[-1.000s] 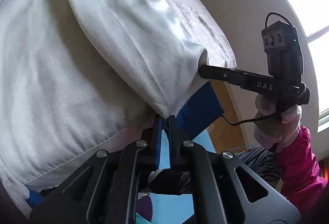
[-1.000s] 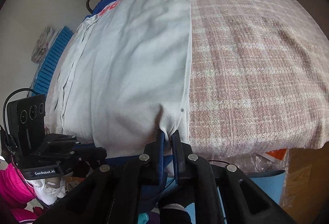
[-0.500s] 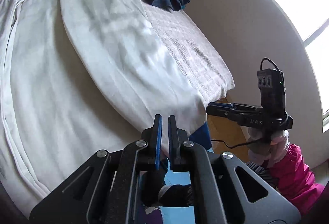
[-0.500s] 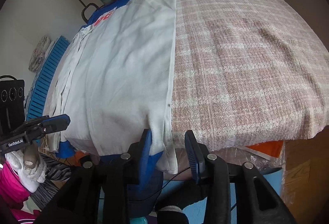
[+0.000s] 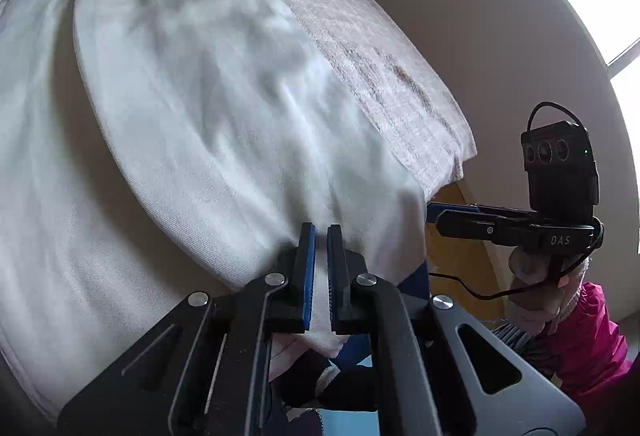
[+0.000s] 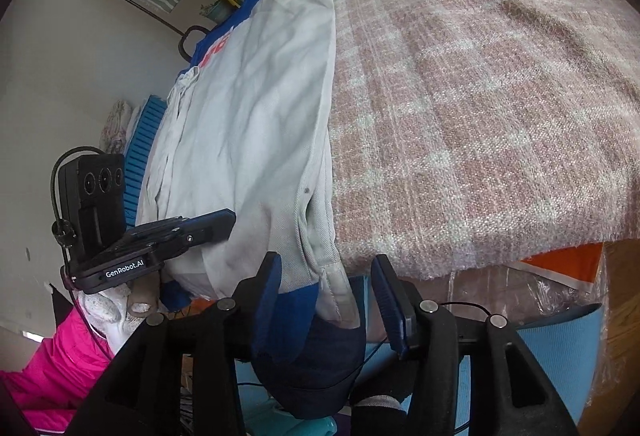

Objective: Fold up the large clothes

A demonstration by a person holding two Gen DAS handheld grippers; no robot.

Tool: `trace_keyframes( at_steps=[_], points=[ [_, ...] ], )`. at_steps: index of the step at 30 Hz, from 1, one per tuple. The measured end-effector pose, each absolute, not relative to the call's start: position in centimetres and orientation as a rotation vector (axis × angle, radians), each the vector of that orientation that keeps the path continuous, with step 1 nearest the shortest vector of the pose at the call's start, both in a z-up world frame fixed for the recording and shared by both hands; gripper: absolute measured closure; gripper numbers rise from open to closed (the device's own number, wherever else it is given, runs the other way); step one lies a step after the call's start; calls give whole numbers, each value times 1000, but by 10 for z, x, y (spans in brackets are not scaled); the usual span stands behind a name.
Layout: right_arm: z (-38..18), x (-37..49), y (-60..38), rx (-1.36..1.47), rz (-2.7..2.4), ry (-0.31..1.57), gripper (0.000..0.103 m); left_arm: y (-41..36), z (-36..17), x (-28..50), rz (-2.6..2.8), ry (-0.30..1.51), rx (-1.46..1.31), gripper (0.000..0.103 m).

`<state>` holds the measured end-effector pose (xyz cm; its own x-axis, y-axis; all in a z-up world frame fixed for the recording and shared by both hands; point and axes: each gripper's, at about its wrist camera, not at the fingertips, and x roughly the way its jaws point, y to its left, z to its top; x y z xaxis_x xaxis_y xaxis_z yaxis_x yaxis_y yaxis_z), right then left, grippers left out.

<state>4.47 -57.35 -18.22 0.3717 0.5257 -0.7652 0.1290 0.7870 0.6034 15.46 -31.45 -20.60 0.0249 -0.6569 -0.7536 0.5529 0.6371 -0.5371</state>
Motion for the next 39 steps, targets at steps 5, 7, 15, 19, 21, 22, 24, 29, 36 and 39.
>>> trace_keyframes(
  at_steps=[5,7,15,19,21,22,24,29,36,39],
  points=[
    [-186,51,-582,669,269,1183,49,-336,-200,148,-1008,1214,-65,101],
    [-193,54,-583,696,274,1195,49,-349,-209,141,-1024,1220,-14,101],
    [-201,59,-588,764,346,1189,49,-355,-215,143,-1013,1222,-36,101],
    [-209,43,-595,769,377,1206,49,-339,-205,145,-1012,1202,-24,101],
    [-214,40,-595,776,393,1215,49,-333,-205,148,-998,1205,-28,101],
    [-217,41,-594,777,398,1221,49,-330,-205,150,-994,1212,-38,101],
    [-221,44,-591,780,415,1227,49,-326,-207,155,-980,1217,-61,101],
    [-231,50,-576,810,463,1260,58,-321,-209,162,-967,1229,-96,101],
    [-170,35,-552,671,381,1169,93,-303,-202,152,-966,1183,-232,101],
    [-149,36,-529,545,323,1157,94,-311,-221,145,-943,1217,-171,101]
  ],
)
